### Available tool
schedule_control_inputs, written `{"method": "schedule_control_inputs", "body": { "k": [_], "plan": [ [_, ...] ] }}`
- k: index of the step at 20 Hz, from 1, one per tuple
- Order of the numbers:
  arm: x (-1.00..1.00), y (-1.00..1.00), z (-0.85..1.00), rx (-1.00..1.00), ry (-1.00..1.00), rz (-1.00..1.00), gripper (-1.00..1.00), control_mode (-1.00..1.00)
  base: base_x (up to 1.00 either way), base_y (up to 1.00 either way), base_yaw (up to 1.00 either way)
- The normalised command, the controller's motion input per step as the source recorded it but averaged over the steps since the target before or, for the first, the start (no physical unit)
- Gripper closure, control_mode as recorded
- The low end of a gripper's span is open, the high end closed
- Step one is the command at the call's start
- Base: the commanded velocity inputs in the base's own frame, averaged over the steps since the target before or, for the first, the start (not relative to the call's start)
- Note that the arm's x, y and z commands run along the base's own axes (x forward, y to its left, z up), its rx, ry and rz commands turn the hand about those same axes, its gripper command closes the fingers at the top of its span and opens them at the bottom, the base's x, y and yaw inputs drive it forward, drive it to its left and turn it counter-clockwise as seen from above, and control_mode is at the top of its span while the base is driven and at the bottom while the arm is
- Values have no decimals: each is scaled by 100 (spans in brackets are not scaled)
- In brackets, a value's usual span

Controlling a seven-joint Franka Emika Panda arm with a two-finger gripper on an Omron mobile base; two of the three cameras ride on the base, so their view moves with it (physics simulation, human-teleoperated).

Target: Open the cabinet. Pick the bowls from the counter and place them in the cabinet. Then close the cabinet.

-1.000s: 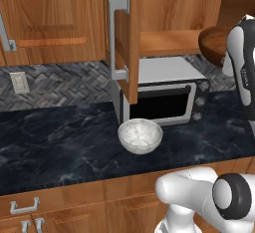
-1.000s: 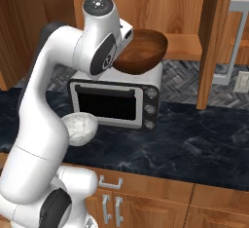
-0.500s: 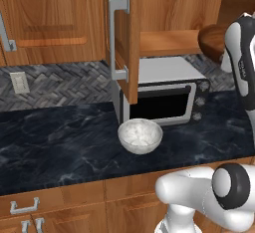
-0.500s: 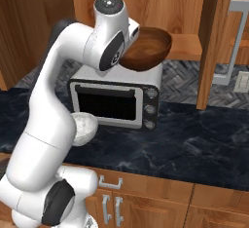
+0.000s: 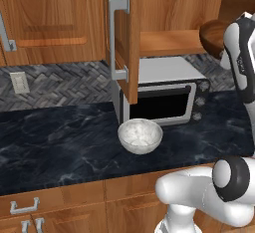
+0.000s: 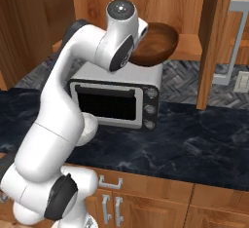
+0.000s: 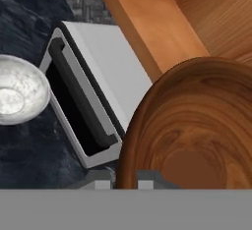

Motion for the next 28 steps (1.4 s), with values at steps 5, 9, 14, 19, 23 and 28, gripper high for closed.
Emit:
{"method": "schedule_control_inputs", "body": {
  "k": [5, 9, 14, 19, 23, 28],
  "plan": [
    [34, -14, 13, 0, 0, 0, 100, -100, 0, 0, 0],
    [35, -19, 20, 0, 0, 0, 100, -100, 0, 0, 0],
    [39, -18, 9, 0, 0, 2, 100, -100, 0, 0, 0],
    [45, -12, 0, 0, 0, 3, 100, -100, 0, 0, 0],
    [41, -9, 0, 0, 0, 4, 100, -100, 0, 0, 0],
    [42, -6, 0, 0, 0, 5, 100, -100, 0, 0, 0]
  ]
}}
